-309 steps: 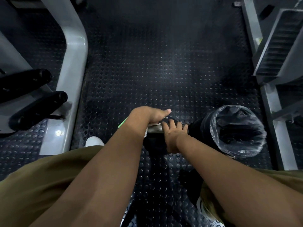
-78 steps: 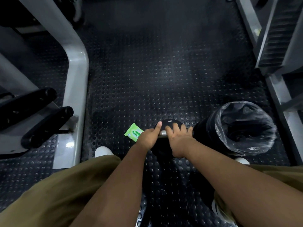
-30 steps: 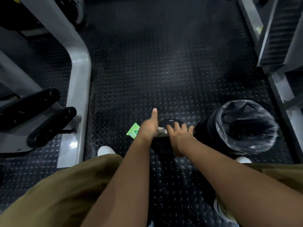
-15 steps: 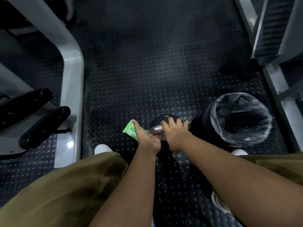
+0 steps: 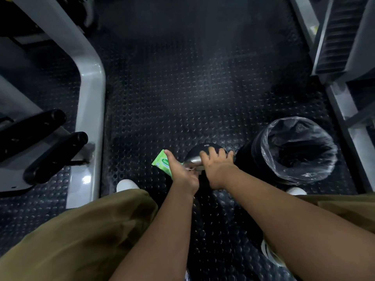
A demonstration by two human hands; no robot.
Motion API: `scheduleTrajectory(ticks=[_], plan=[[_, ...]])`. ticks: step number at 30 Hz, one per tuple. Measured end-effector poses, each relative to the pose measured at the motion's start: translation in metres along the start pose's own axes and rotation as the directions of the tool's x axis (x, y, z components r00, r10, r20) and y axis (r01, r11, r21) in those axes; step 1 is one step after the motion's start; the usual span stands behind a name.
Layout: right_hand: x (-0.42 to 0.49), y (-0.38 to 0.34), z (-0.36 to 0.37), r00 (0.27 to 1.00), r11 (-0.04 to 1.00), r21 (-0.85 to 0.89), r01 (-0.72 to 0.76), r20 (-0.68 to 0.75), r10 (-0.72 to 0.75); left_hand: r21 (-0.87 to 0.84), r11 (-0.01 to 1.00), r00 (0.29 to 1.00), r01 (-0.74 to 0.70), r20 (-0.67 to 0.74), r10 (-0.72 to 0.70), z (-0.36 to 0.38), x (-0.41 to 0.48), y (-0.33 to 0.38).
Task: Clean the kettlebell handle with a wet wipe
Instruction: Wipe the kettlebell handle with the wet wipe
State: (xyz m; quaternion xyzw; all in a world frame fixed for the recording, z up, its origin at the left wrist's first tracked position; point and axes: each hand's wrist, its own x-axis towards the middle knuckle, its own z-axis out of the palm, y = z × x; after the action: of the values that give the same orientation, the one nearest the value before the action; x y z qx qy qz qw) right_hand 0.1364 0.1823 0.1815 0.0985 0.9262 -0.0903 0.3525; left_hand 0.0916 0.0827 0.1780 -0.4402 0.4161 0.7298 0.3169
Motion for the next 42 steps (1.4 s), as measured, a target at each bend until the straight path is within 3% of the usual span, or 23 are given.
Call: scheduleTrajectory(ticks=[7, 15, 22, 29, 39, 42], plan=[[0.001, -0.001, -0.002, 1.000, 1.000, -0.005, -0.008, 0.010, 0.008, -0.156, 0.988, 1.000, -0.014, -0.018, 0.012, 0.012, -0.031, -0.014], [0.003, -0.001, -0.002, 0.999, 1.000, 0.002, -0.011, 0.030, 0.011, -0.096, 0.994, 0.998, 0.053, 0.020, -0.051, 0.016, -0.035, -0.008], [0.004, 0.000, 0.002, 1.000, 1.000, -0.031, -0.003, 0.029, 0.004, 0.145, 0.989, 0.996, -0.030, 0.088, 0.017, -0.017, -0.006, -0.002], [0.002, -0.003, -0.005, 0.998, 0.998, -0.053, -0.042, 0.048, 0.044, 0.102, 0.988, 0.992, -0.118, 0.046, 0.114, -0.003, -0.015, -0.009], [0.005, 0.000, 0.003, 1.000, 0.999, -0.047, -0.011, 0.010, 0.011, 0.159, 0.987, 0.995, 0.008, 0.097, -0.024, -0.017, 0.003, 0.010], [0.004, 0.000, 0.002, 1.000, 0.999, -0.033, -0.010, 0.015, 0.010, 0.069, 0.998, 0.995, -0.005, 0.099, -0.002, -0.018, -0.001, 0.013]])
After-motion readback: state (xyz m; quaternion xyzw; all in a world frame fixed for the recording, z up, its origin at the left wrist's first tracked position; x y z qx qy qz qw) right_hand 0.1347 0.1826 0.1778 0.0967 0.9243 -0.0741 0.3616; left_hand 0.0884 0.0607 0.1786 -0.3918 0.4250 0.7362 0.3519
